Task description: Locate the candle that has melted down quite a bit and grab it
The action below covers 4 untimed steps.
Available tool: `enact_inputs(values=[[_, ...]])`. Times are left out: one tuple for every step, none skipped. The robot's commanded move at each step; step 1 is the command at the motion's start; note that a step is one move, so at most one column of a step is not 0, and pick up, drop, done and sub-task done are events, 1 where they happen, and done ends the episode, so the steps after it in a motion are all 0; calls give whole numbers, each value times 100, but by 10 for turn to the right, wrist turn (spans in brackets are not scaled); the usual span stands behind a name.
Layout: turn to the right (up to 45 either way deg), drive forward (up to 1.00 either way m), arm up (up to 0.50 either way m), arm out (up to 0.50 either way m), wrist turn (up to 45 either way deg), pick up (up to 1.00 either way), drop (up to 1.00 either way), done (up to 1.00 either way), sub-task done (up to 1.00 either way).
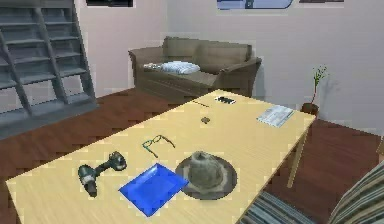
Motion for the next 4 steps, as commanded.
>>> enact_inputs(values=[[-450, 0, 0, 0, 0, 0, 0, 0, 0], [-450, 0, 0, 0, 0, 0, 0, 0, 0], [-420, 0, 0, 0, 0, 0, 0, 0, 0], [0, 5, 0, 0, 0, 0, 0, 0, 0]])
